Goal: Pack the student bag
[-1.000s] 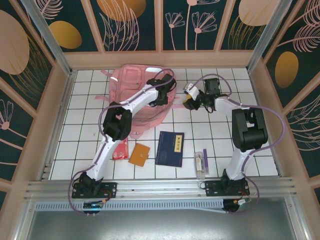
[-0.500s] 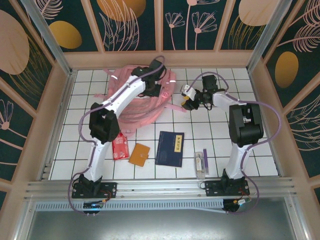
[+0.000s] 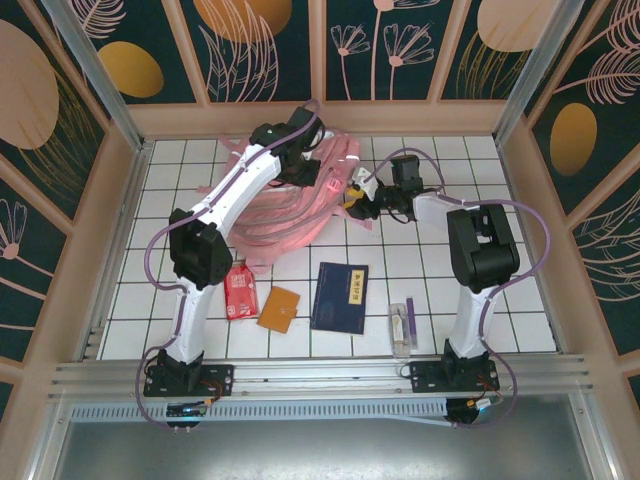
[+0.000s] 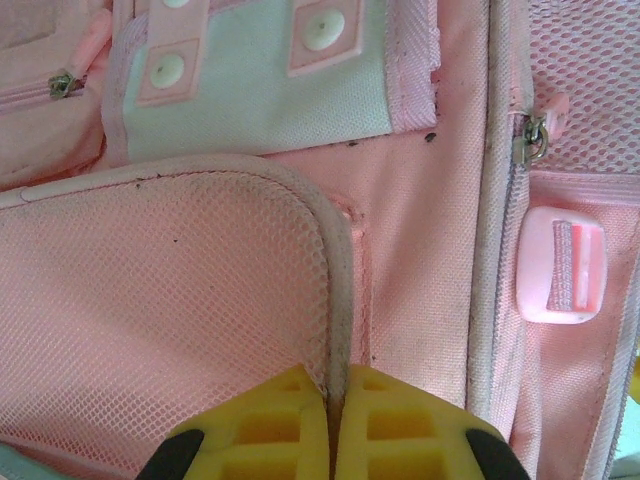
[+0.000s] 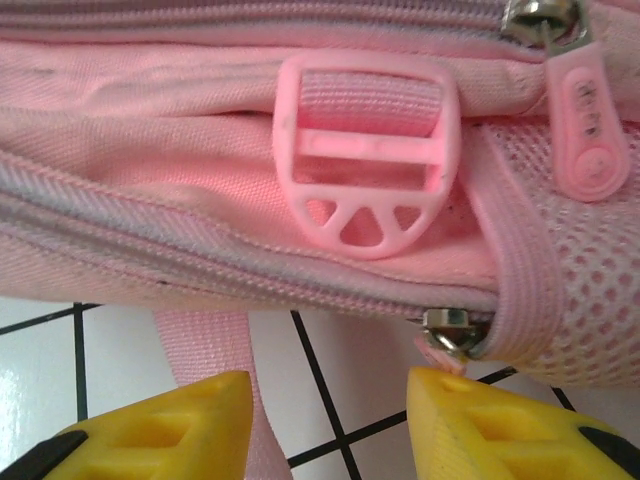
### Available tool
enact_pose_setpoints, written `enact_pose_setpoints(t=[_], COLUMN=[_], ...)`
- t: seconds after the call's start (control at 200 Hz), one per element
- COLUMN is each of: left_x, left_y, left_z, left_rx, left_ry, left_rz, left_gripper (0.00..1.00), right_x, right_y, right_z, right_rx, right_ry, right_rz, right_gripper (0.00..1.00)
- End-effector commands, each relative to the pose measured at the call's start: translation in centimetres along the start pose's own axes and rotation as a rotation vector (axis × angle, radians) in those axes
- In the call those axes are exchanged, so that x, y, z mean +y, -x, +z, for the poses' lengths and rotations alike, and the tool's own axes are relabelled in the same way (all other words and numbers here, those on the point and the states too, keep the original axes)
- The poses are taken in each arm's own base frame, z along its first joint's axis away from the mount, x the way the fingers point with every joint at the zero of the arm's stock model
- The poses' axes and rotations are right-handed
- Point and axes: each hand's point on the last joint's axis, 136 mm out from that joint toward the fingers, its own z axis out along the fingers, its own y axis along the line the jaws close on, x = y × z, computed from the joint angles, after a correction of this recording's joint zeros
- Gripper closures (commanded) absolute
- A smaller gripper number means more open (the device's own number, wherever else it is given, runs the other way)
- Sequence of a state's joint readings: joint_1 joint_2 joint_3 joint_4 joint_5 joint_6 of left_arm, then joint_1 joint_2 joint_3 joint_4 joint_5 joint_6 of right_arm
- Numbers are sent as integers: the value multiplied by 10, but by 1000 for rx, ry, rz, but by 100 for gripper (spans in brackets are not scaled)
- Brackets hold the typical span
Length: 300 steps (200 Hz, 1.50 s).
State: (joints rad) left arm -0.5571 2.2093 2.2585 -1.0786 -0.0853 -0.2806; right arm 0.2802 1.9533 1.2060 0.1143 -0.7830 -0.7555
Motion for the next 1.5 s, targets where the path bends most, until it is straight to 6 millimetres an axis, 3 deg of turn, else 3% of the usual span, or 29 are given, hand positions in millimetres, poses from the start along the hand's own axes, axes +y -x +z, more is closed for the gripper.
enact_pose_setpoints(t=[0.0,0.18,0.22,0.355,0.44,0.55,0.676,0.781,0.936,1.116,1.231,1.496], left_x=[-9,-11,-11,-13,-17,-31,-34,-35,-37,-35,-37,-30], left_y=[27,32,34,38,36,28,23,28,33,38,39,48], left_z=[-41,-43,-43,-48,-51,-46,-41,-48,-57,-61,-66,-74], left_rx=[-122,-143,-148,-163,-156,-110,-87,-108,-136,-153,-154,-196], left_ry=[-49,-56,-60,-69,-94,-175,-192,-205,-220,-215,-224,-186], left_rz=[13,-12,-15,-18,-18,-38,-59,-67,-82,-92,-94,-130], left_gripper=[100,100,100,100,100,100,100,100,100,100,100,100], right_x=[-9,5,5,-5,-14,-18,-25,-22,-21,0,-6,-7], right_y=[15,25,25,19,18,16,18,15,-1,-19,-29,-24], right_z=[-5,-12,-15,-21,-28,-35,-38,-27,-19,-16,-11,-11], right_rx=[-53,-99,-105,-97,-127,-155,-173,-126,-31,66,103,102], right_ry=[-21,27,17,-64,-67,-25,-43,-25,-9,93,70,55], right_rz=[-12,-63,-67,-48,40,121,142,120,91,61,62,85], right_gripper=[57,96,100,100,62,50,48,48,49,48,49,56])
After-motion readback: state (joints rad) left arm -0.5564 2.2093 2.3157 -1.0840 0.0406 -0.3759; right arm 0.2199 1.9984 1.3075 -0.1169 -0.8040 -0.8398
